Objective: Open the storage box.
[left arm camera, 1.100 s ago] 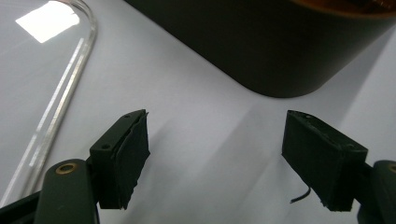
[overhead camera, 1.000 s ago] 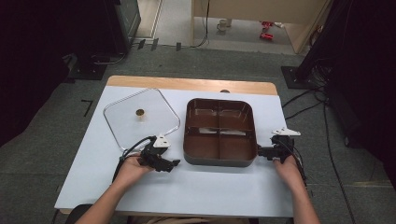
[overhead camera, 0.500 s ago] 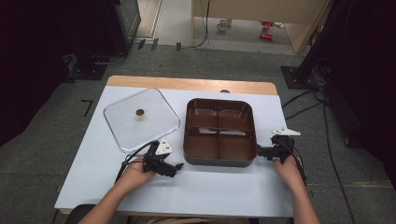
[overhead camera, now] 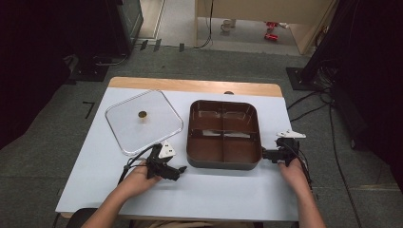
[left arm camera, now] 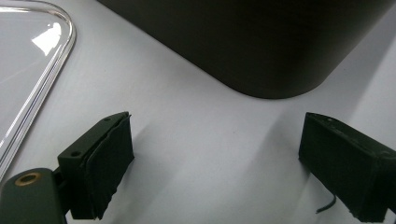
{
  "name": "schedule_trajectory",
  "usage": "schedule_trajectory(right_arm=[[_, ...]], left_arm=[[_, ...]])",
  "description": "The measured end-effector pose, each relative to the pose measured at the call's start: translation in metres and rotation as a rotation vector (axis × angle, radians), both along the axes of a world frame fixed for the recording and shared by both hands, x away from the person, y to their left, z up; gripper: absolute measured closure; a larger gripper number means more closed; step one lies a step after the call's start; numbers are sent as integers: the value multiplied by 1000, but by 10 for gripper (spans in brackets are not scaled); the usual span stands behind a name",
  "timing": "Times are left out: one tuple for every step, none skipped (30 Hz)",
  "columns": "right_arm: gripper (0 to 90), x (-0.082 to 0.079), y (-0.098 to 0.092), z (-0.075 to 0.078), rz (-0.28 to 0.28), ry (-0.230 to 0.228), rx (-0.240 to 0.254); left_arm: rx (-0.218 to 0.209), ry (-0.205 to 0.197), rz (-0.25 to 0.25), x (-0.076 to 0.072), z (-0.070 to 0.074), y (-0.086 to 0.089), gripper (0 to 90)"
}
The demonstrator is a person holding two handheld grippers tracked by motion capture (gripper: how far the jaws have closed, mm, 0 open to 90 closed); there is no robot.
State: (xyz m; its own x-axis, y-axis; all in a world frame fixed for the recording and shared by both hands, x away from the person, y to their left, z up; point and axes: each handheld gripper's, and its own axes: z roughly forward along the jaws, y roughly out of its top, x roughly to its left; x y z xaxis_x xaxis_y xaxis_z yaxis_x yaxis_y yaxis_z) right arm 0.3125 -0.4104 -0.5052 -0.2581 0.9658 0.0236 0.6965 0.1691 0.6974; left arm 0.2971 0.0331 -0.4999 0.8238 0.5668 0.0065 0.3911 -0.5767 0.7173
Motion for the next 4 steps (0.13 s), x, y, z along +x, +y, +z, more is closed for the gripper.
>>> schedule_trajectory(right_arm=[[0,0,0,0,0,0,0],[0,0,0,0,0,0,0],[0,0,0,0,0,0,0],[0,0,0,0,0,0,0]], left_arm=[[1,2,6,0,0,0,96],[3,-2,21,-2,0,-1,95],[5,-2,34,-3,0,-1,89],[5,-1,45,-3,0,-1,81]])
